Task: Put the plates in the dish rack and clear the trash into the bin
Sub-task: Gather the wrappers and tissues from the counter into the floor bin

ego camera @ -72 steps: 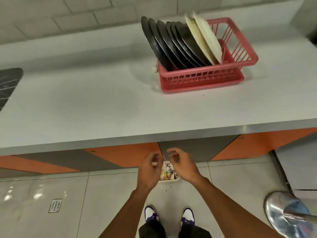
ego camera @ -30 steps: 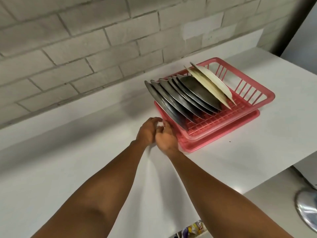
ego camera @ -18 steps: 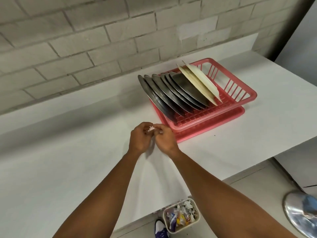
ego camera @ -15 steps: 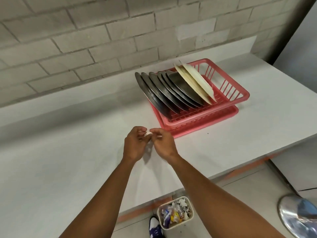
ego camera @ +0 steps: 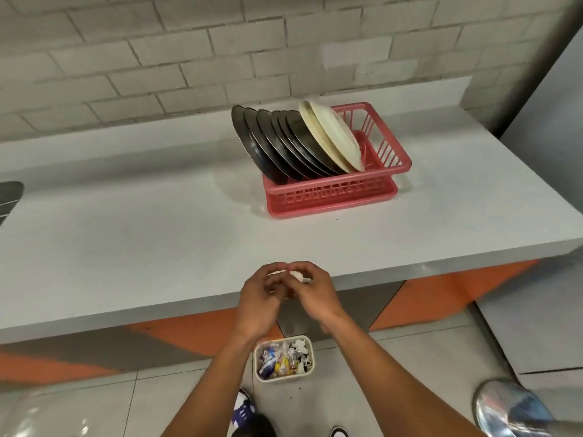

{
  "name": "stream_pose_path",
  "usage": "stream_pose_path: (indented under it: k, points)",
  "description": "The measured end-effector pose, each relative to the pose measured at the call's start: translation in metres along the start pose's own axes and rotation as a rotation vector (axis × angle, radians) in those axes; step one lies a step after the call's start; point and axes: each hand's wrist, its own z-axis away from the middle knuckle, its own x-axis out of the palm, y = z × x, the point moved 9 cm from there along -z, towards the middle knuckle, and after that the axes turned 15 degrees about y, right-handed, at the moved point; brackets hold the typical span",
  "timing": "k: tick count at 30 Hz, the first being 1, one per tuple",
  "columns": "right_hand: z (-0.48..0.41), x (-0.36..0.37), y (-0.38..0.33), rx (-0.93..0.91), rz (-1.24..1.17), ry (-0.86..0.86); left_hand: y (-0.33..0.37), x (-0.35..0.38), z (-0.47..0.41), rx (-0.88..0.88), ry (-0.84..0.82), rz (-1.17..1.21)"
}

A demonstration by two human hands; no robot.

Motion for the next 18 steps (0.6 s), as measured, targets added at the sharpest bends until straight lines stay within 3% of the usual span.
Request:
stream_pose_path:
  k: [8,18]
  points:
    - [-0.034,-0.100,0.013,0.030,-0.091,0.292,0.034,0.098,-0.039,0.171,-0.020,-0.228]
    - [-0.044,-0.140,0.037,0.096,-0.241,0.346,0.032,0.162,-0.125,0.310,0.020,-0.527]
